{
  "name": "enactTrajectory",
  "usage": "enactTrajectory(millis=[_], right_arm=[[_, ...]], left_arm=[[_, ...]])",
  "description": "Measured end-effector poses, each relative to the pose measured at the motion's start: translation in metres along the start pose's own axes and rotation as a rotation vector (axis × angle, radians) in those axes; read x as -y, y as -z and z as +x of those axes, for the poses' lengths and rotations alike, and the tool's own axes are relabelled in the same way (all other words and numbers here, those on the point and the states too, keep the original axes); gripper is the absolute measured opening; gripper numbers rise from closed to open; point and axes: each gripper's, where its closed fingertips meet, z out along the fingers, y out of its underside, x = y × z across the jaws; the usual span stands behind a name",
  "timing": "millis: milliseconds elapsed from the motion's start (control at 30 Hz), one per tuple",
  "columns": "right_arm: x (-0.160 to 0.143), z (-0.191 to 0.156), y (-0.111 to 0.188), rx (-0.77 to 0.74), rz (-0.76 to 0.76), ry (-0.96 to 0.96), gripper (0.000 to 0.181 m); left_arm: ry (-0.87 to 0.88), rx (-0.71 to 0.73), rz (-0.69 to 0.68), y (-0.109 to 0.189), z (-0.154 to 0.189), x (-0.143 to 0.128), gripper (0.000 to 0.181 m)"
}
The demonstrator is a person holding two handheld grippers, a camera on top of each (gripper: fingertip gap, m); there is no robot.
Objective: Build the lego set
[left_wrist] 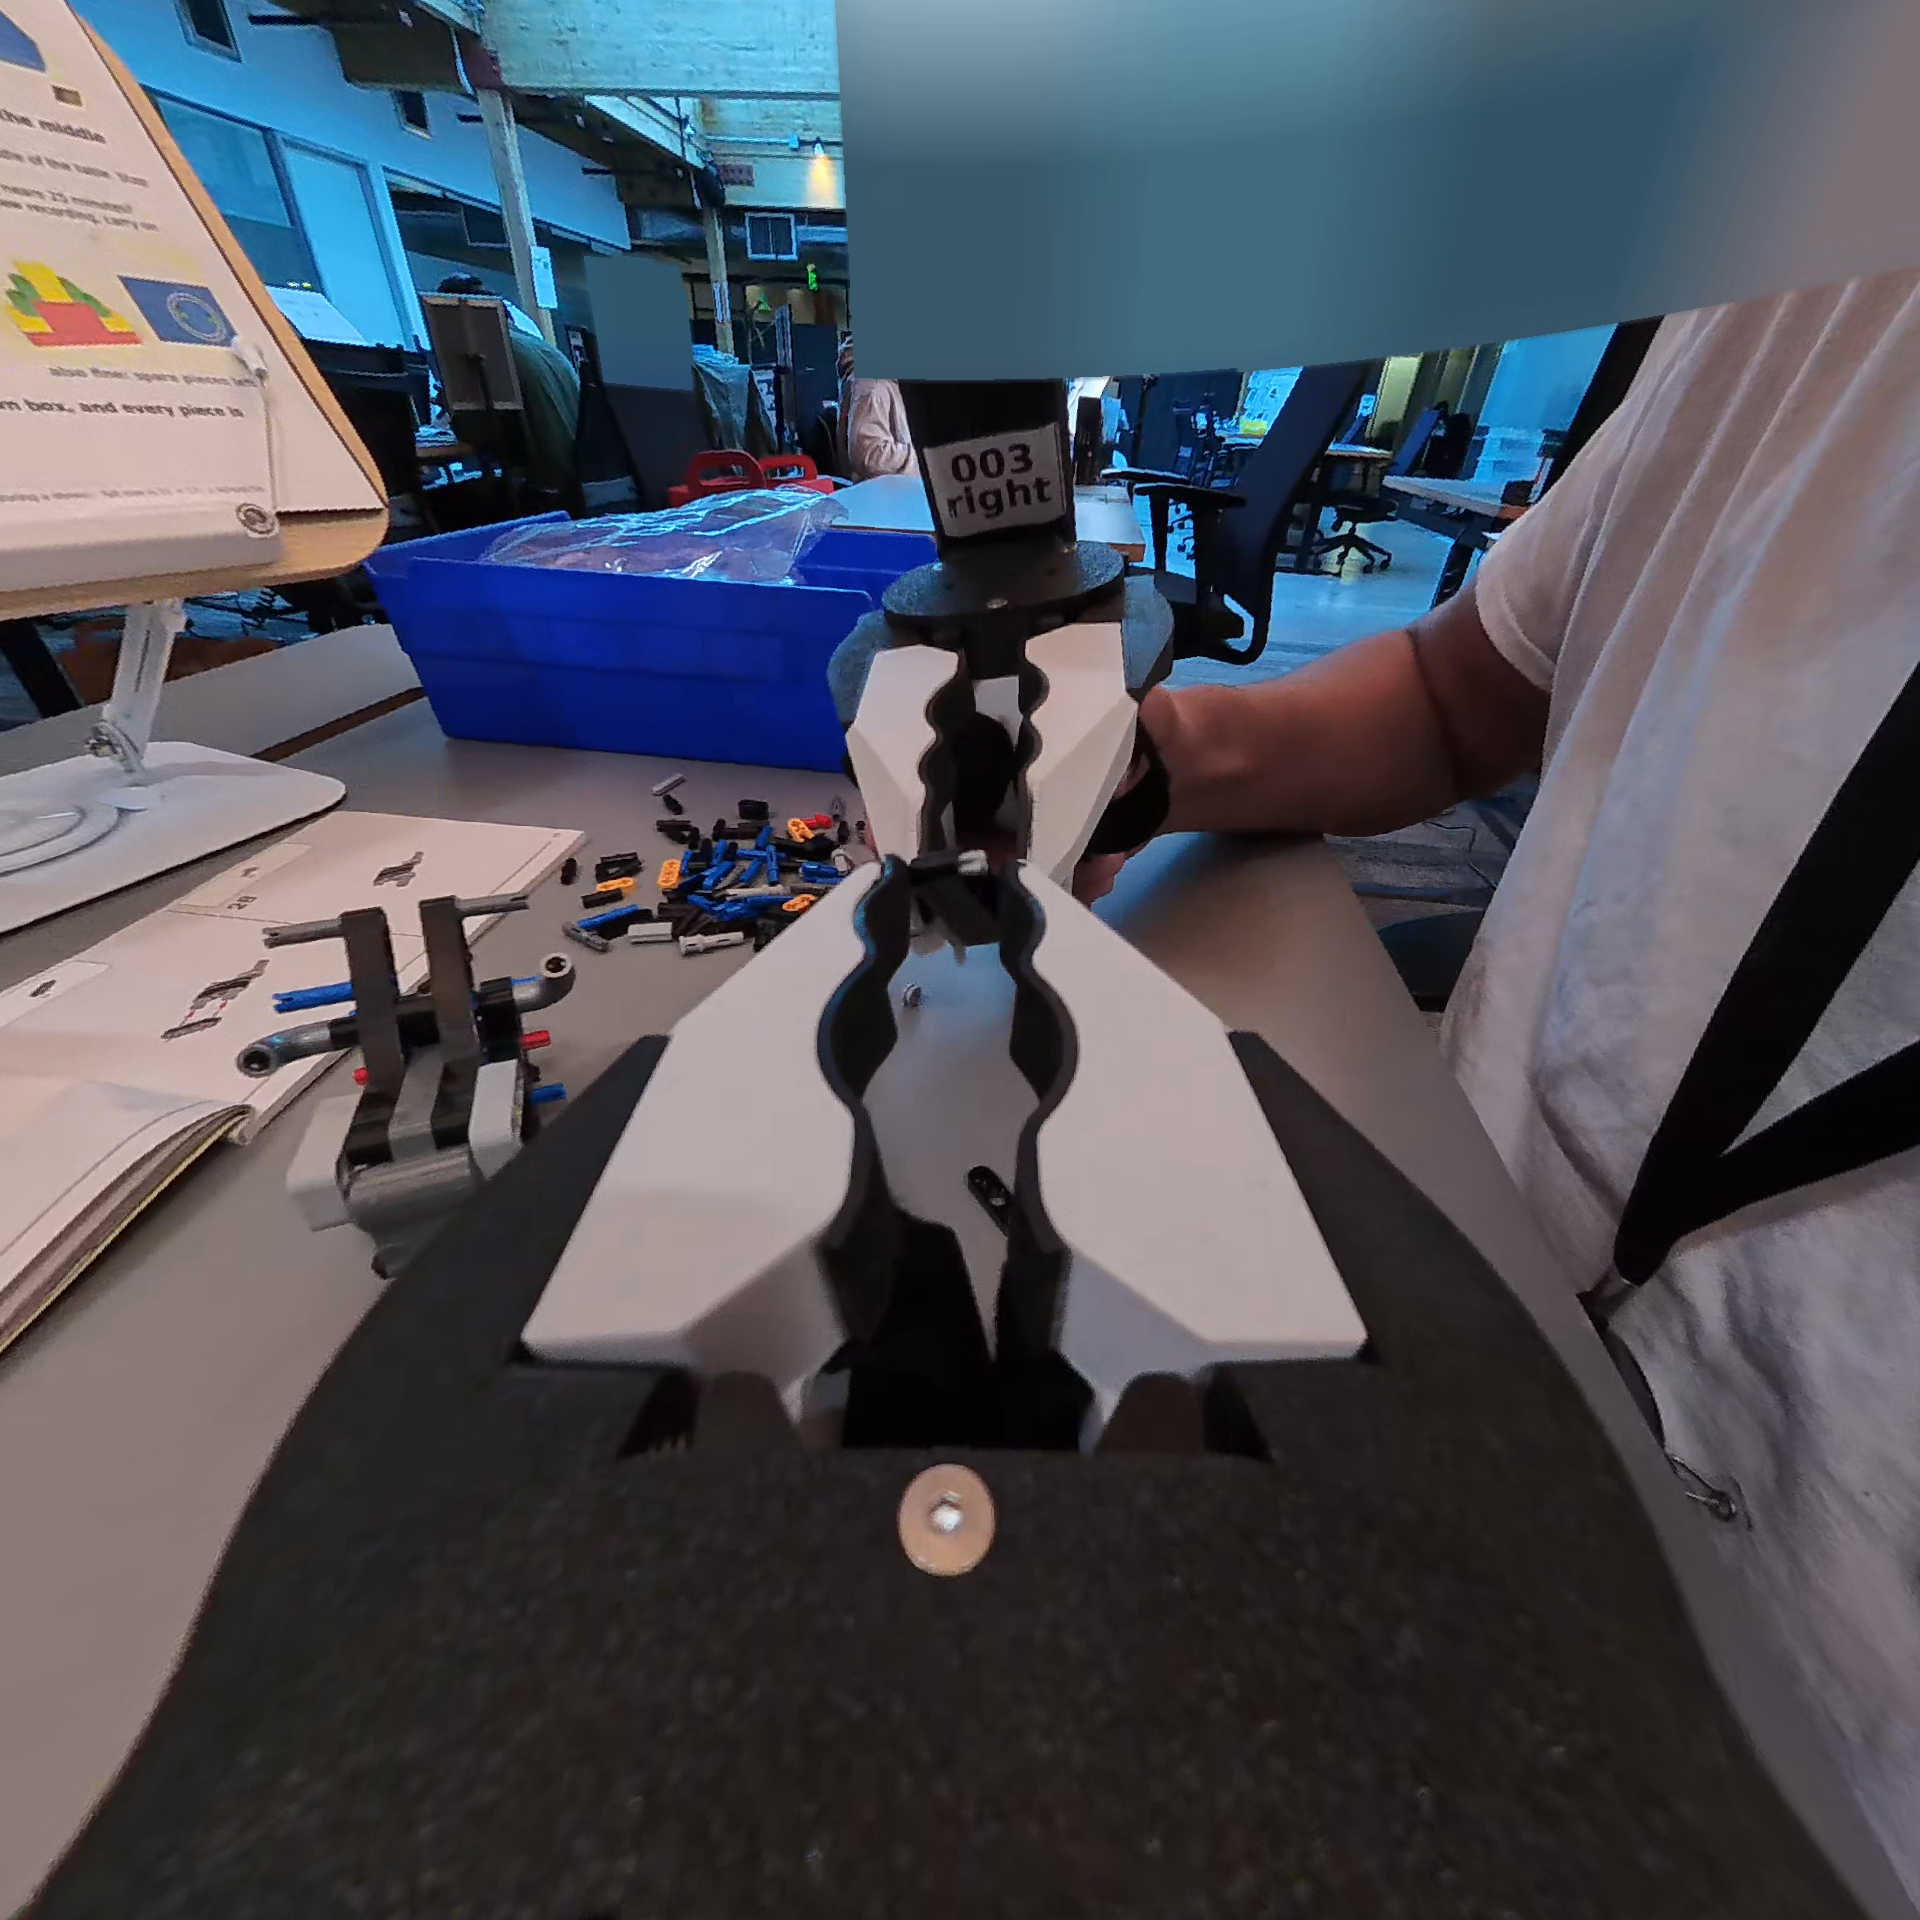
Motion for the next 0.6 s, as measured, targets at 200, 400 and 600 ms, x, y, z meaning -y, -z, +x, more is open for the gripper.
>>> enactTrajectory(millis=[200, 400, 600], right_arm=[[0.007, -0.002, 0.0, 0.006, 0.041, 0.001, 0.023], [0.004, 0.006, -0.004, -0.134, -0.002, 0.135, 0.028], [-0.002, 0.018, -0.004, -0.34, -0.085, 0.363, 0.013]], left_arm=[[0.143, -0.046, 0.042, 0.002, -0.002, 0.007, 0.014], [0.354, -0.069, 0.082, 0.002, -0.013, 0.008, 0.014], [0.483, -0.1, 0.083, -0.001, -0.017, 0.004, 0.013]])
